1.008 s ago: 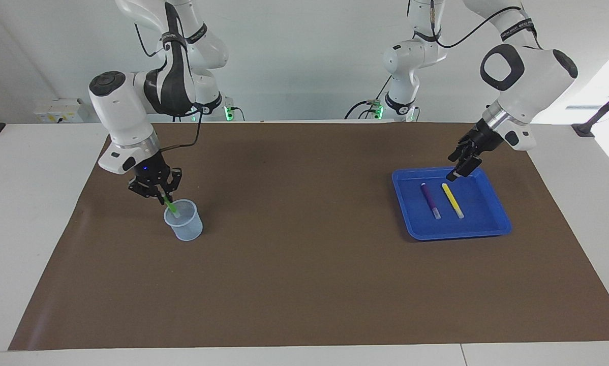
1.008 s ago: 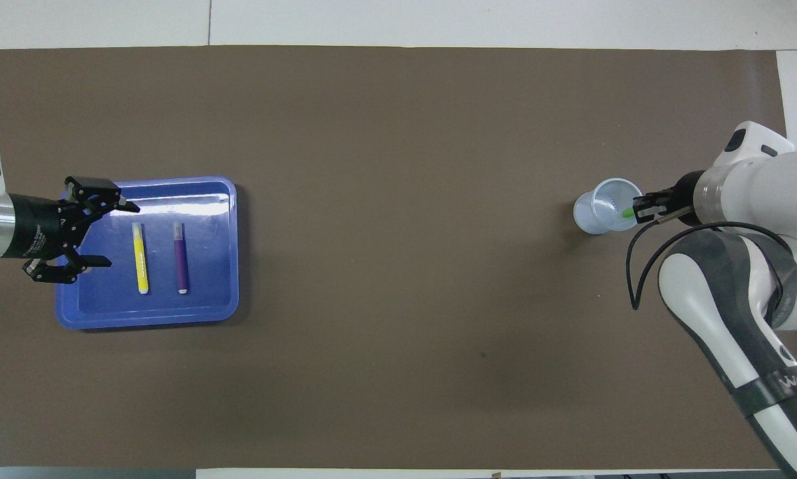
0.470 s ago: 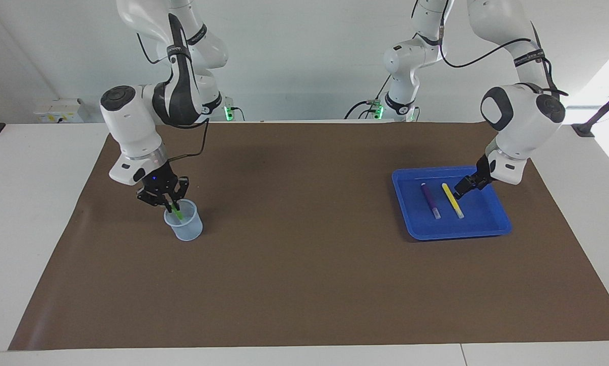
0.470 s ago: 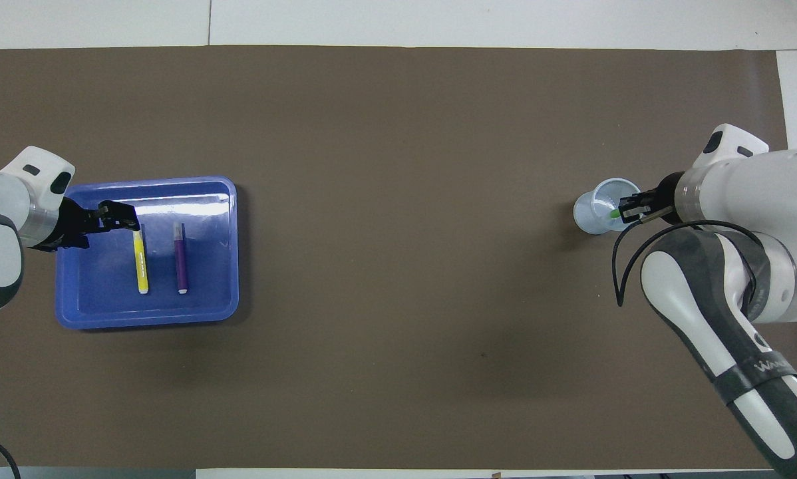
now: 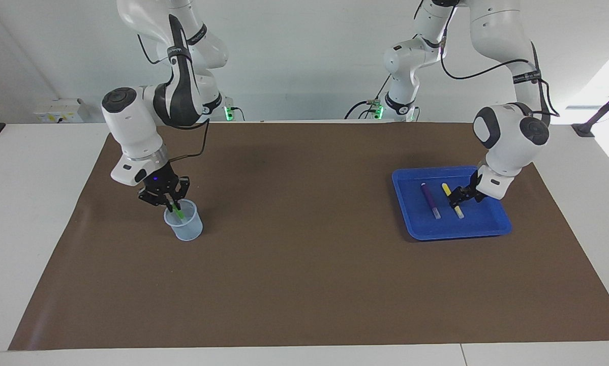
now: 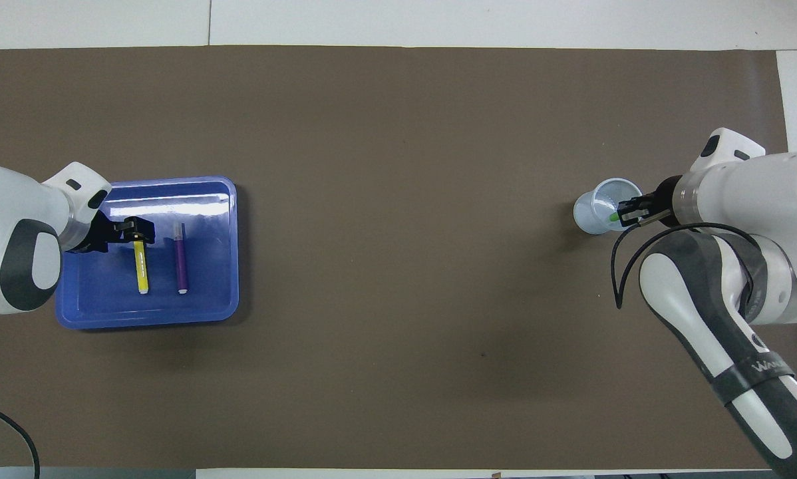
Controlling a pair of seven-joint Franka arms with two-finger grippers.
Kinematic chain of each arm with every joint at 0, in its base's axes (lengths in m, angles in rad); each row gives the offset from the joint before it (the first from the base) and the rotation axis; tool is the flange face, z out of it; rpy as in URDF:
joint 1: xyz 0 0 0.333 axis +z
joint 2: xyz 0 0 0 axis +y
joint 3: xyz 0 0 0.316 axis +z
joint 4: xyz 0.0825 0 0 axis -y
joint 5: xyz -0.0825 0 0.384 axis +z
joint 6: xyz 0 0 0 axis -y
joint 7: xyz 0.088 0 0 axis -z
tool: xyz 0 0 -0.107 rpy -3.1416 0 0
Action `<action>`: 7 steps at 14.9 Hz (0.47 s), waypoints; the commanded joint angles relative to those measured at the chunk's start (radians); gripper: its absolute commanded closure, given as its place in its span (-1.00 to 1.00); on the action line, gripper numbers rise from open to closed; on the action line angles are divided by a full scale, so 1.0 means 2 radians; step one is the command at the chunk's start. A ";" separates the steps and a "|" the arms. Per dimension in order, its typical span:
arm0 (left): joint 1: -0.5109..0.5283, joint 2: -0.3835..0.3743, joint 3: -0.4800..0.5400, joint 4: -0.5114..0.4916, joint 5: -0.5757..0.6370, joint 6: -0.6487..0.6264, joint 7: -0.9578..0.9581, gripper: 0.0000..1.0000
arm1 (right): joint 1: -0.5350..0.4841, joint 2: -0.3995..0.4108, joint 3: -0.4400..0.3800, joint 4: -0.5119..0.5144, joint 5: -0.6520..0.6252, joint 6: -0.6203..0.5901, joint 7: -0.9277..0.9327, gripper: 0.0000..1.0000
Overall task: Transfer and insert pens with both arms
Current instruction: 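Carry the green pen to the cup with the right gripper and insert it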
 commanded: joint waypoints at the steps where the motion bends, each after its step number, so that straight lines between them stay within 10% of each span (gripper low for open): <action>1: 0.000 -0.005 0.000 -0.011 0.013 0.012 0.005 -0.53 | -0.003 -0.005 0.001 -0.007 -0.011 0.006 -0.001 -0.65; 7: -0.004 -0.008 0.000 -0.021 0.014 0.004 0.007 -0.45 | -0.007 0.009 0.001 0.033 -0.009 0.002 0.011 -1.00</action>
